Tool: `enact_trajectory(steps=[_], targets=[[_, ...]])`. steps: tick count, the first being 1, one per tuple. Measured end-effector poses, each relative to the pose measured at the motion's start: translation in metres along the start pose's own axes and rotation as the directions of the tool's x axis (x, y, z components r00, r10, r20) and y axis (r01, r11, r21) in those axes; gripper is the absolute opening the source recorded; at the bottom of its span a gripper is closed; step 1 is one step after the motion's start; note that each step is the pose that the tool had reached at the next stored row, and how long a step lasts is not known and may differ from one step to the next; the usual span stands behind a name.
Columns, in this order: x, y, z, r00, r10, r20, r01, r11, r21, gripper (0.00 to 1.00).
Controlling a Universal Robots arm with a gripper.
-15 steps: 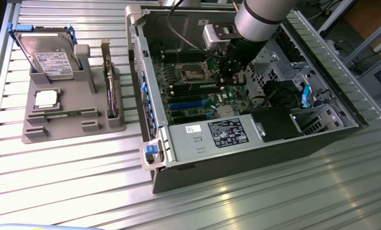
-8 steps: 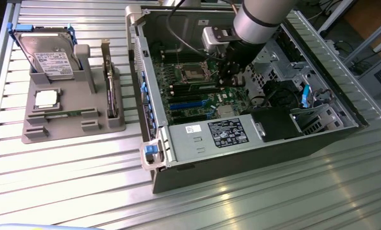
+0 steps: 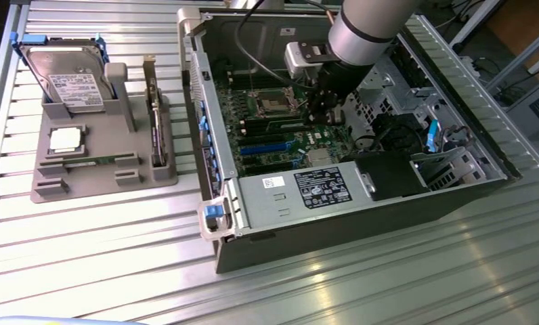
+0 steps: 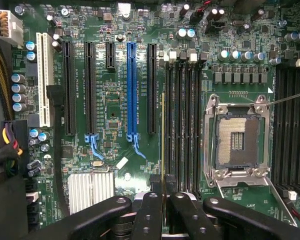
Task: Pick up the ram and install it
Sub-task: 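Insert the ram into the slot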
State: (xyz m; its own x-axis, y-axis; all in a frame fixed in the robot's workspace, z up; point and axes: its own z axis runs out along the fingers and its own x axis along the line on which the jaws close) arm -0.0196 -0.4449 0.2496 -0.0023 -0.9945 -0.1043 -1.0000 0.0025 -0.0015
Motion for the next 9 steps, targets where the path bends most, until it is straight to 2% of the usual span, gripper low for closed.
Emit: enact_trajectory(steps=[9], targets=[[0.0005,0.0008,0.0044,1.0,0.0,-0.0006,0.0,1.0,0.0,0.12]])
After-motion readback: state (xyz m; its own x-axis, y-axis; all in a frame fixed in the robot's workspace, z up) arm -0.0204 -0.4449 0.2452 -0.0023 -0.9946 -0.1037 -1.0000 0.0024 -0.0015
